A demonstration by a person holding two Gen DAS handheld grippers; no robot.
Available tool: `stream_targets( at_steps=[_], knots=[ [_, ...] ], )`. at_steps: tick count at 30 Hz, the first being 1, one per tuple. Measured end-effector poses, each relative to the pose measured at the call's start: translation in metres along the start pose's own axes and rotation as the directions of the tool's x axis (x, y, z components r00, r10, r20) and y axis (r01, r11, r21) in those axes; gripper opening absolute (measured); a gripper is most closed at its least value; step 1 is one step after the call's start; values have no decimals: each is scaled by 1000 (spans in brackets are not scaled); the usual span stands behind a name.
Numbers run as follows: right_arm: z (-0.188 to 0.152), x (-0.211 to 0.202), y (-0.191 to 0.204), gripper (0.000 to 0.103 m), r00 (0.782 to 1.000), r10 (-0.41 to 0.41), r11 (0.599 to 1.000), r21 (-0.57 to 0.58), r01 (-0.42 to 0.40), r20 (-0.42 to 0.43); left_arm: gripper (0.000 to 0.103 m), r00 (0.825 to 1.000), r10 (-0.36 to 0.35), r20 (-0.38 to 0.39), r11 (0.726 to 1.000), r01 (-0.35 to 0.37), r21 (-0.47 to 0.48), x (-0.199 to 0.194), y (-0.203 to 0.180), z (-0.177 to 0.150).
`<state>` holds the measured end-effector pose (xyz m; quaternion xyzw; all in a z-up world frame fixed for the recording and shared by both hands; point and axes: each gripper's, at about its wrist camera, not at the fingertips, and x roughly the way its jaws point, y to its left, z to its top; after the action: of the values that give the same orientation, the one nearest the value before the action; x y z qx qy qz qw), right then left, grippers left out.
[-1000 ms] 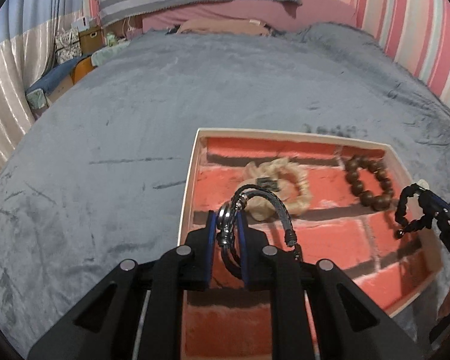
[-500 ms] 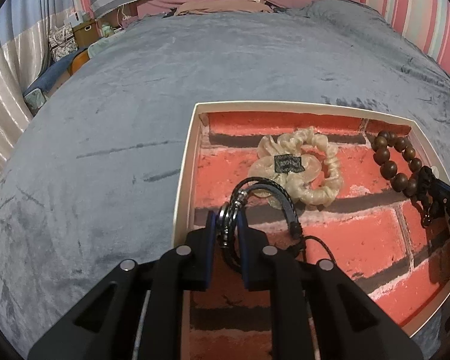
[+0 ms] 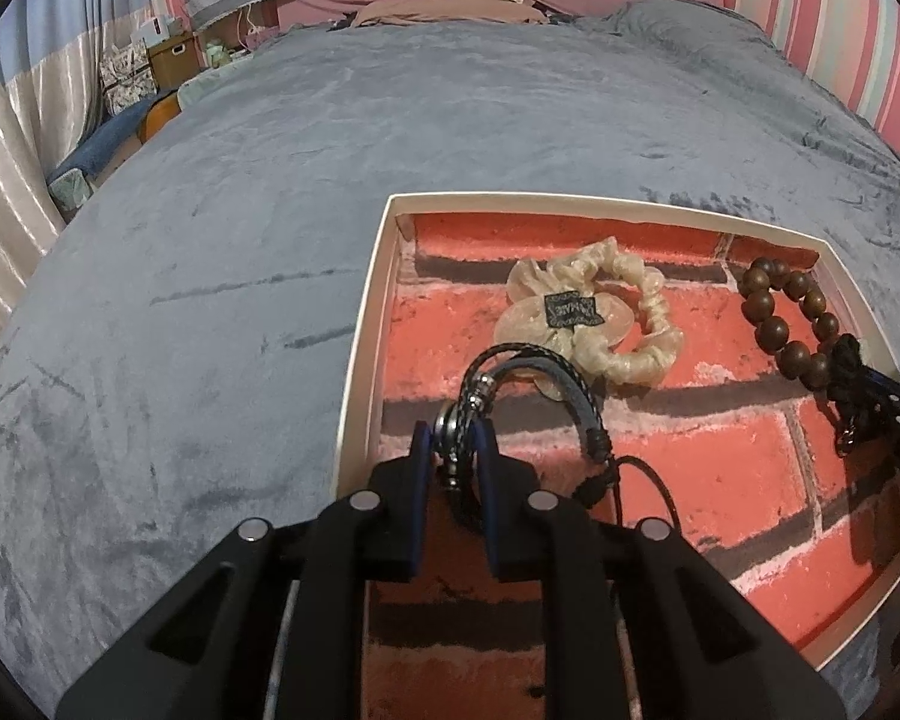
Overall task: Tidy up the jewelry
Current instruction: 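Open both tools to release the bracelet and scrunchie into the tray, then move both tools back toward the remaining jewelry on the bed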
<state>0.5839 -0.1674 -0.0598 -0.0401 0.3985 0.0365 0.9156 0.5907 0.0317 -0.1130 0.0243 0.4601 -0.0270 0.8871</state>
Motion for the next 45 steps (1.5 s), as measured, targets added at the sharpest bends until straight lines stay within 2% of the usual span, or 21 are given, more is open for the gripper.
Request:
stream_targets(
  at_steps=[2,4,6,9,11,13,18,19,21,33,37,40,42,45],
  knots=[
    [-1,-4,-3,32,1000,6,1000,5,-6,12,30,1000,-3,12,1000,3,-7,-6,1,0],
    [-2,-12,-5,46,999,28,1000,0,-28,29,38,999,-22,25,1000,22,-7,-15,1,-1],
    [-2,-22,-7,49,998,53,998,-20,-53,35,45,999,20,49,1000,-21,19,-28,-3,-2],
    [1,-44,-13,59,996,57,998,-37,-55,65,48,997,24,77,999,-27,36,-46,-6,-3],
    [4,-63,-21,67,993,78,997,-18,-77,88,55,995,13,97,1000,-16,25,-63,-5,-3],
    [5,-81,-29,77,990,92,996,1,-93,107,69,993,4,116,1000,-5,9,-79,-1,-2],
    [3,-140,-44,95,980,65,998,-26,-62,188,74,984,-40,171,999,43,-13,-131,8,-11],
    [2,-150,-46,98,978,58,998,-30,-53,201,83,983,-42,179,999,45,-15,-140,10,-13],
    [-3,-172,-51,99,972,43,999,-34,-36,231,92,976,-35,215,999,41,-22,-162,13,-20],
    [-49,-227,-60,99,963,-25,999,-14,30,269,92,947,-17,321,1000,8,30,-247,3,-69],
    [-67,-236,-57,99,961,-98,995,4,100,260,92,935,-2,354,1000,-9,28,-265,3,-90],
    [-82,-240,-54,99,951,-155,987,5,159,267,92,935,-5,354,1000,-2,19,-273,4,-105],
    [-93,-244,-55,99,953,-138,990,6,142,270,92,936,-8,352,1000,6,7,-276,7,-114],
    [-107,-249,-63,99,960,-69,997,49,58,272,92,939,5,344,1000,0,-17,-277,13,-126]
  ],
)
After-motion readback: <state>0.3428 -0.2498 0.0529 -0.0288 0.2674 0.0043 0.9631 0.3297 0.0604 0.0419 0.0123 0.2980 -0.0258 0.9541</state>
